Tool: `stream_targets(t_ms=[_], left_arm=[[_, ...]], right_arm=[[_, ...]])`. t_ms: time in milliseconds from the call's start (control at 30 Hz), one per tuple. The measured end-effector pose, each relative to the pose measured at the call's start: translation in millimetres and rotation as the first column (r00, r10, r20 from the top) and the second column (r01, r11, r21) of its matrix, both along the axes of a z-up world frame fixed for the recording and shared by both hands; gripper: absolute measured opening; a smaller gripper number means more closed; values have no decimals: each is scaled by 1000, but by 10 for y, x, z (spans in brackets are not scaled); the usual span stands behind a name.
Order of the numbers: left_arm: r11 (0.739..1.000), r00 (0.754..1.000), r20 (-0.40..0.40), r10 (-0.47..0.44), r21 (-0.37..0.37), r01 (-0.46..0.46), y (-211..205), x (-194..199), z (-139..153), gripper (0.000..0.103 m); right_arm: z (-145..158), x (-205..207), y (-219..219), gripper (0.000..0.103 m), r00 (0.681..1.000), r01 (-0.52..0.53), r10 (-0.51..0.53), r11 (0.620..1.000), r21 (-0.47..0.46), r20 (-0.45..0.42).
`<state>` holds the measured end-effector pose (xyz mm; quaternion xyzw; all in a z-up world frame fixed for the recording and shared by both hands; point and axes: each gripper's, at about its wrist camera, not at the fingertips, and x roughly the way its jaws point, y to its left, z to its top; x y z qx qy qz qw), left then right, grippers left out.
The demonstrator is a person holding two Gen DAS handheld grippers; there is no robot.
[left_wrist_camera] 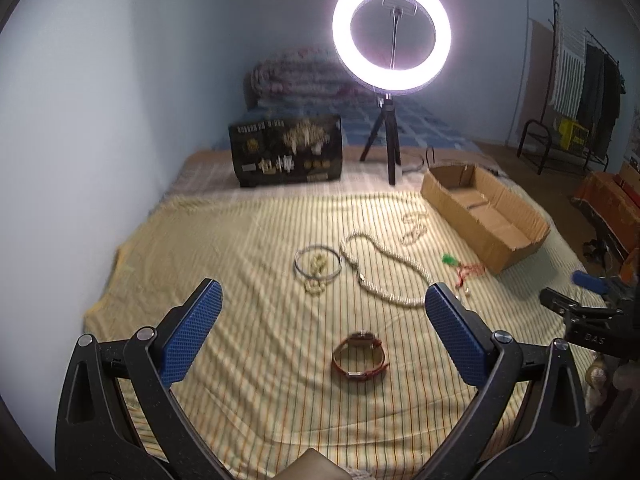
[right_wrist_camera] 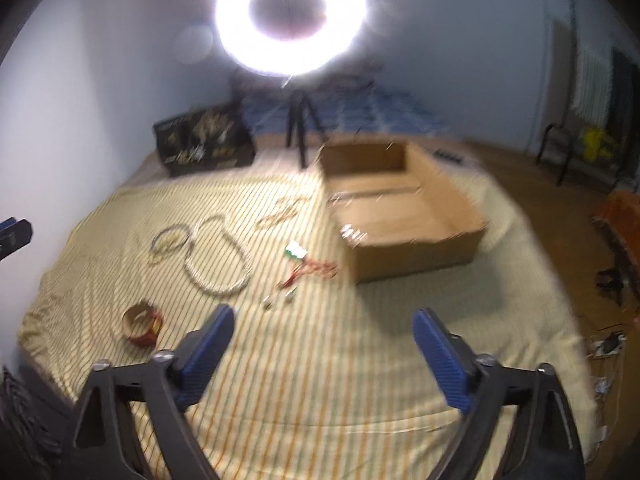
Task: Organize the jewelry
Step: 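Lower the left tool onto the brown leather watch and close on it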
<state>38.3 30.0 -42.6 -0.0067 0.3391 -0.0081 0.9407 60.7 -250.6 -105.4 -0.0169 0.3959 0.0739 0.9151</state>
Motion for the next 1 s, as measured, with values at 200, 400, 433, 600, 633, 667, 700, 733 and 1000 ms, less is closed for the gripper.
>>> stream_targets(t_ms=[200,400,433,600,633,667,700,733,1000], left_arm=[[999,991,-130,-18,-48,11,73,213,-359,78],[994,969,-241,-60,-107,35,82,329,-648,60],[992,963,-260,-67,-119,37,75,351,-700,59],[989,931,-353,-88,-141,40,-1,464,-940,47],[988,925,-370,-92,-149,38,-9,481,-979,46],[987,918,-384,-94,-160,34,-13,500,-1016,44],[986,913,-397,-93,-167,28,-18,517,-1050,42],[986,910,-406,-90,-168,23,-23,528,-1075,42],[986,894,-443,-72,-165,-2,-36,601,-1219,36]], right_arm=[[-332,329,54,52,990,-45,49,998,38,-131],[-503,558,36,44,981,-38,52,996,79,-189],[-524,579,41,44,979,-42,59,995,88,-195],[-614,660,93,39,975,-62,81,993,97,-205],[-634,676,98,38,975,-64,82,993,95,-208],[-657,702,115,37,974,-65,84,993,98,-212],[-673,718,119,36,973,-65,86,993,103,-216],[-686,739,121,34,972,-65,86,992,105,-219],[-767,873,205,29,974,-60,77,995,83,-214]])
